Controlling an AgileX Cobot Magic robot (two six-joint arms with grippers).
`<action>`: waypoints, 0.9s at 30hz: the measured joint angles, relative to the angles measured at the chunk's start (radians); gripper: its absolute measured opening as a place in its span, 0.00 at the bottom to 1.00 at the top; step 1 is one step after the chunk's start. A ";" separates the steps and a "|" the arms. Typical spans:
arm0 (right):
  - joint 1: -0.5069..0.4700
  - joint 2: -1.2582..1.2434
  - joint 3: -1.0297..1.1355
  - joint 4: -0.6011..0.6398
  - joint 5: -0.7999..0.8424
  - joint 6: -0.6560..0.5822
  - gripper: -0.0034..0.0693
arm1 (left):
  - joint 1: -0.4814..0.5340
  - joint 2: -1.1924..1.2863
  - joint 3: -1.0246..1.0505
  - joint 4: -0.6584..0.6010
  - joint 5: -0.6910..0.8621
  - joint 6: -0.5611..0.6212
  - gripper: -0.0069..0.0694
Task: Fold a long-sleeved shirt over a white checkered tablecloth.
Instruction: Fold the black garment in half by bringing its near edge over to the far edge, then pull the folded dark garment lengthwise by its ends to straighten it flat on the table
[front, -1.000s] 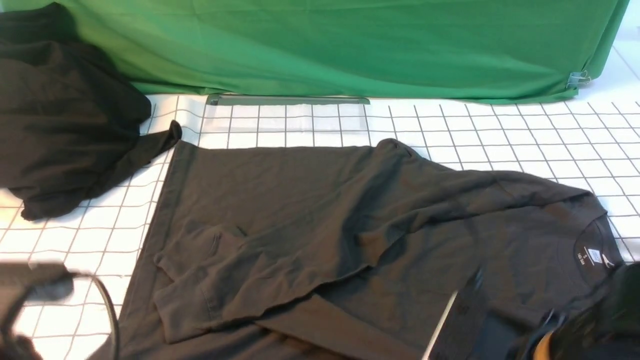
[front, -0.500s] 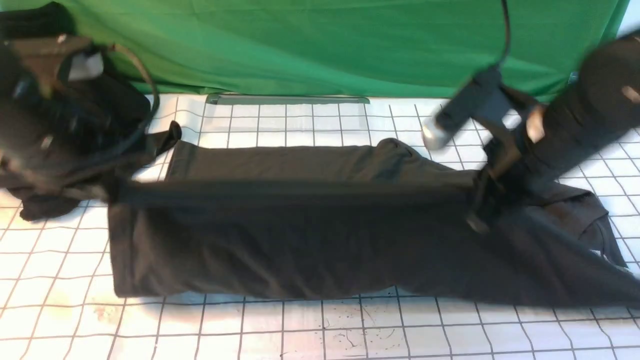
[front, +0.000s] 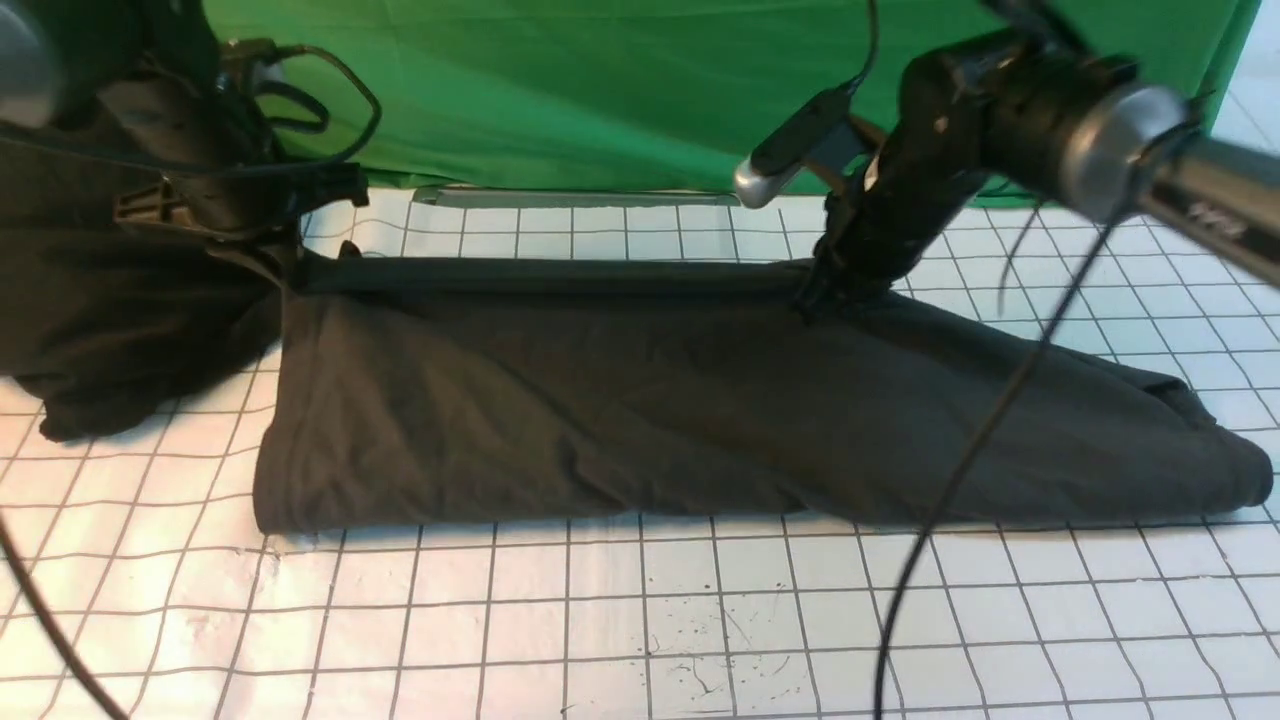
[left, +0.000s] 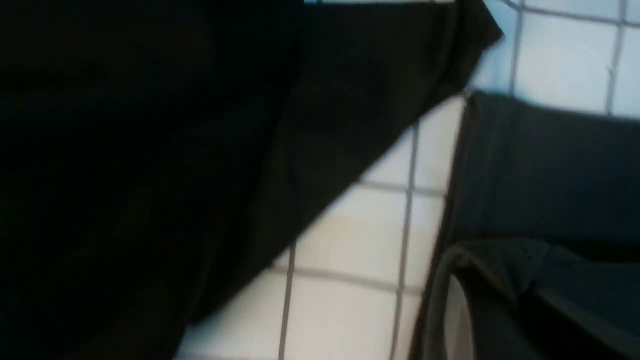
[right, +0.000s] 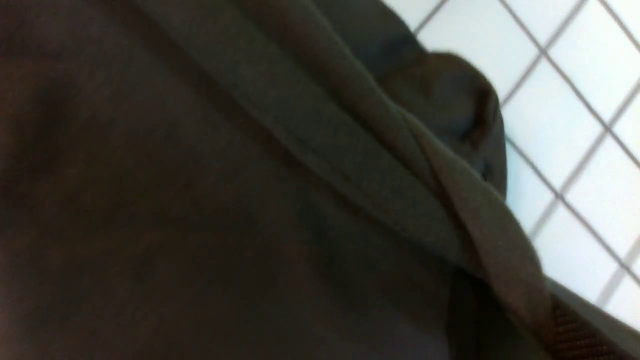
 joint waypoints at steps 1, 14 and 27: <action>-0.001 0.012 -0.007 -0.001 -0.009 0.007 0.15 | 0.000 0.017 -0.015 0.000 0.000 0.000 0.12; -0.004 -0.065 -0.021 -0.038 0.049 0.057 0.54 | 0.009 0.059 -0.145 0.143 0.017 -0.010 0.63; -0.180 -0.245 -0.025 0.151 0.337 0.024 0.06 | -0.027 0.018 -0.319 -0.176 0.227 0.195 0.17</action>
